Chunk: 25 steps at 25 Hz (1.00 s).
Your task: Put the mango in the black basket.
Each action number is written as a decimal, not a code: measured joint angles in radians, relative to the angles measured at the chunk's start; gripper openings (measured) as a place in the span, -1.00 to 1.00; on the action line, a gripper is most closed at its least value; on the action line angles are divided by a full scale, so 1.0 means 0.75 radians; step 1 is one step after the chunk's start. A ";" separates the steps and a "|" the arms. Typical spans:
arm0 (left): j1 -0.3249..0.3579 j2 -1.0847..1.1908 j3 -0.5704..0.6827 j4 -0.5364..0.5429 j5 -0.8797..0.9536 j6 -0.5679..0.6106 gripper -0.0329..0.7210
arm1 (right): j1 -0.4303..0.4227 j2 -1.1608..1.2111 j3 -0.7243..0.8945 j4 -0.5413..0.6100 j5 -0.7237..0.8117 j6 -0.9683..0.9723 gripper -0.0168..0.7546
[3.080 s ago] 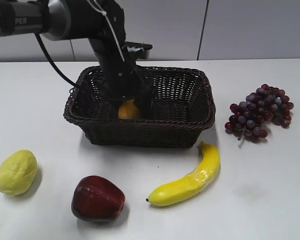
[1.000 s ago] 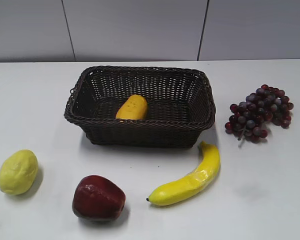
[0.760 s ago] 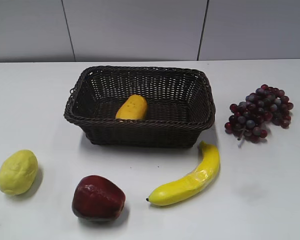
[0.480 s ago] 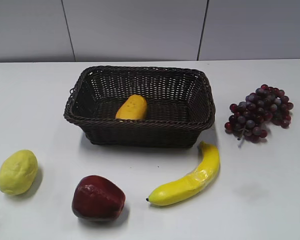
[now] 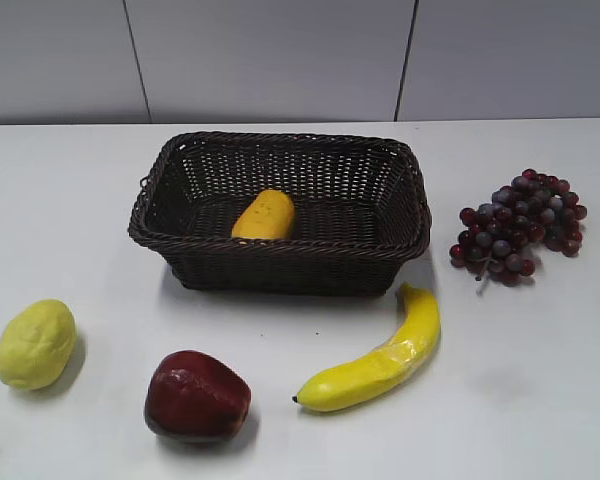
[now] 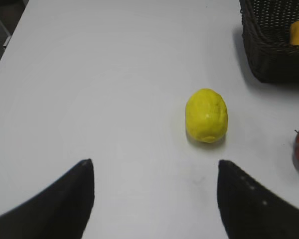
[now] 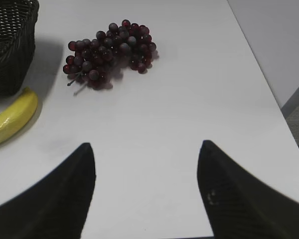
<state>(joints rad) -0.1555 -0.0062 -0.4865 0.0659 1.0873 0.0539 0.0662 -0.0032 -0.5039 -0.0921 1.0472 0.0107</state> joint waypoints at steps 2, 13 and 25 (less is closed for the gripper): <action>0.000 0.000 0.000 -0.001 0.000 0.000 0.60 | 0.000 0.000 0.000 0.000 0.000 0.000 0.34; 0.086 0.000 0.000 -0.007 0.000 0.000 0.60 | 0.000 0.000 0.000 0.000 0.000 0.000 0.34; 0.169 0.000 0.000 -0.015 -0.002 0.000 0.60 | 0.000 0.000 0.000 -0.001 0.000 0.000 0.34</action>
<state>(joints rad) -0.0289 -0.0062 -0.4865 0.0545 1.0861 0.0537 0.0662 -0.0032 -0.5039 -0.0929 1.0472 0.0107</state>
